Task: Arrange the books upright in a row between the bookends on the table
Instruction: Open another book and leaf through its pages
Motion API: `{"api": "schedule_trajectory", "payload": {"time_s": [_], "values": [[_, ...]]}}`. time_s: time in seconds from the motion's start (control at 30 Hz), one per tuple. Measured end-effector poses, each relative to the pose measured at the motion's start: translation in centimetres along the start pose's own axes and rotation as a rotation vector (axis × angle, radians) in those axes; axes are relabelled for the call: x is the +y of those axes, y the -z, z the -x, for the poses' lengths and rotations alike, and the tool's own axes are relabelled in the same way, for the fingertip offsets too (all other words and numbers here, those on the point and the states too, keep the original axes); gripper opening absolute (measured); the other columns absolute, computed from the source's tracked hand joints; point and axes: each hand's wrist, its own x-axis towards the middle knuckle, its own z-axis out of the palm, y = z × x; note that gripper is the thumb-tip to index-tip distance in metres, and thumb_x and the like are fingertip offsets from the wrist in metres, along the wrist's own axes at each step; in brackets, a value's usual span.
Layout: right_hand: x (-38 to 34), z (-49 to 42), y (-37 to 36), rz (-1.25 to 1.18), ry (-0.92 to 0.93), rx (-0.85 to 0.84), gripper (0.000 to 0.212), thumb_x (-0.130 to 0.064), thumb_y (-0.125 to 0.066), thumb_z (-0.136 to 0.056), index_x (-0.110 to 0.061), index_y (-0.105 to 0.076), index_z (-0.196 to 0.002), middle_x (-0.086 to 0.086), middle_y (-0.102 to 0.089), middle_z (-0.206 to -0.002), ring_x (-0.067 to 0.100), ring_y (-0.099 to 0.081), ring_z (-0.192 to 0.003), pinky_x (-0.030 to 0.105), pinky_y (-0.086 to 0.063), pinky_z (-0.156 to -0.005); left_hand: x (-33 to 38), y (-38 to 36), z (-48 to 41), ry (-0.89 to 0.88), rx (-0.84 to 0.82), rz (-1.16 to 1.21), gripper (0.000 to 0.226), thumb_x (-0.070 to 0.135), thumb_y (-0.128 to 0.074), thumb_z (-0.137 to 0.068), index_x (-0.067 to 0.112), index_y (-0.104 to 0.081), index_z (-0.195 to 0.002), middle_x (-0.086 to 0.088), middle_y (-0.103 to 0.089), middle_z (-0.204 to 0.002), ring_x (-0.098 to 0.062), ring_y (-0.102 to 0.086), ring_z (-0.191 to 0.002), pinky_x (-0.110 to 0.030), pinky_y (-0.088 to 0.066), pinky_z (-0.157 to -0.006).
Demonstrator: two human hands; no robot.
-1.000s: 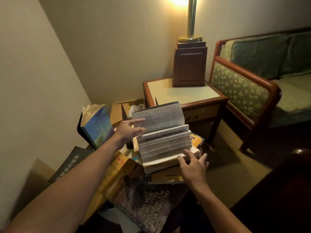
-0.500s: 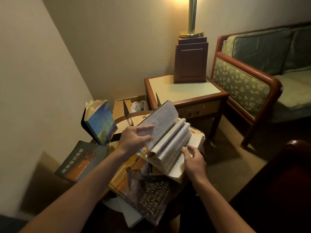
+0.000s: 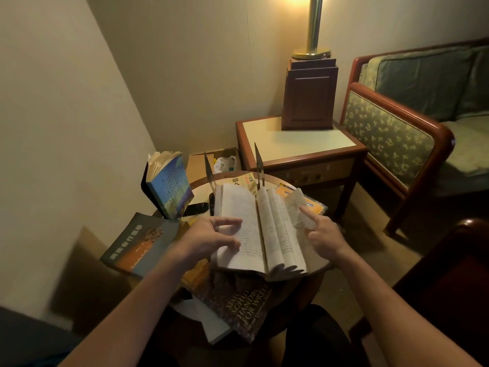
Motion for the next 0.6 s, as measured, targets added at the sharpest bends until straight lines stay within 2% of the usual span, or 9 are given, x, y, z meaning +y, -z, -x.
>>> {"api": "schedule_trajectory", "payload": {"time_s": [0.07,0.13,0.17,0.2,0.27,0.3,0.4,0.5,0.6], "values": [[0.0,-0.8,0.1,0.016,0.039,-0.025,0.069,0.009,-0.046,-0.095,-0.026,-0.038,-0.153,0.007,-0.038,-0.156,0.025,-0.038,-0.14,0.008,-0.042,-0.07,-0.3,-0.4,-0.4,0.02,-0.034,0.087,0.052,-0.001,-0.082,-0.072,0.021,-0.073,-0.118,0.01,-0.065,-0.115,-0.002,-0.06,-0.102,-0.013,-0.052,-0.07],[-0.3,-1.1,0.0,0.025,0.043,0.001,0.064,0.006,-0.05,-0.096,-0.025,-0.041,-0.152,0.008,-0.042,-0.154,0.026,-0.04,-0.14,0.011,-0.044,-0.075,-1.3,-1.0,-1.0,0.005,0.034,0.168,0.045,0.0,-0.082,-0.073,0.019,-0.074,-0.113,0.008,-0.069,-0.115,-0.003,-0.064,-0.102,-0.015,-0.052,-0.075],[-0.4,-1.1,0.0,0.067,0.053,0.033,0.062,0.0,-0.053,-0.097,-0.026,-0.041,-0.152,0.009,-0.042,-0.154,0.028,-0.041,-0.14,0.017,-0.047,-0.085,-2.0,-1.3,-1.3,-0.007,0.086,0.185,0.043,0.002,-0.083,-0.073,0.02,-0.074,-0.111,0.007,-0.07,-0.115,-0.005,-0.066,-0.103,-0.016,-0.052,-0.076],[-0.5,-1.0,-0.1,0.153,0.073,0.068,0.061,-0.009,-0.057,-0.098,-0.029,-0.039,-0.152,0.009,-0.041,-0.155,0.03,-0.039,-0.14,0.031,-0.048,-0.097,-2.5,-1.4,-1.4,-0.019,0.128,0.188,0.043,0.003,-0.083,-0.073,0.02,-0.074,-0.111,0.007,-0.071,-0.115,-0.007,-0.066,-0.105,-0.016,-0.052,-0.076],[-0.6,-0.4,-0.4,0.369,0.163,0.115,0.061,-0.031,-0.059,-0.099,-0.038,-0.034,-0.153,0.007,-0.033,-0.16,0.033,-0.029,-0.144,0.054,-0.032,-0.113,-3.4,-1.7,-1.4,-0.027,0.175,0.211,0.046,0.001,-0.082,-0.074,0.018,-0.072,-0.116,0.006,-0.07,-0.117,-0.005,-0.068,-0.1,-0.013,-0.053,-0.069],[-0.9,0.2,-0.7,0.423,0.234,0.114,0.059,-0.039,-0.057,-0.099,-0.041,-0.033,-0.153,0.005,-0.027,-0.163,0.032,-0.022,-0.148,0.057,-0.023,-0.116,-3.7,-1.8,-1.4,-0.032,0.187,0.23,0.048,-0.002,-0.08,-0.075,0.015,-0.07,-0.119,0.005,-0.069,-0.118,-0.003,-0.069,-0.095,-0.012,-0.053,-0.066],[-2.7,2.5,-1.8,0.406,0.427,-0.017,0.051,-0.044,-0.05,-0.101,-0.046,-0.036,-0.15,-0.003,-0.016,-0.167,0.025,-0.008,-0.154,0.054,-0.011,-0.12,-4.4,-1.9,-1.0,-0.051,0.213,0.26,0.055,-0.009,-0.075,-0.078,0.011,-0.064,-0.128,0.004,-0.065,-0.118,-0.001,-0.069,-0.085,-0.011,-0.053,-0.063],[-3.6,3.9,-2.8,0.489,0.479,-0.183,0.047,-0.044,-0.048,-0.103,-0.042,-0.042,-0.149,0.0,-0.004,-0.169,0.022,0.005,-0.155,0.052,-0.009,-0.124,-5.0,-1.7,-1.1,-0.078,0.238,0.236,0.062,-0.009,-0.076,-0.078,0.01,-0.059,-0.134,0.001,-0.062,-0.126,-0.009,-0.066,-0.102,-0.017,-0.058,-0.072],[-3.4,4.1,-2.8,0.626,0.42,-0.285,0.069,-0.06,-0.05,-0.096,-0.041,-0.024,-0.157,0.001,0.015,-0.167,0.021,0.018,-0.153,0.041,0.009,-0.122,-5.5,-1.7,-1.1,-0.091,0.249,0.216,0.065,-0.005,-0.078,-0.077,0.012,-0.057,-0.137,0.001,-0.062,-0.127,-0.011,-0.066,-0.105,-0.022,-0.059,-0.078]]}}
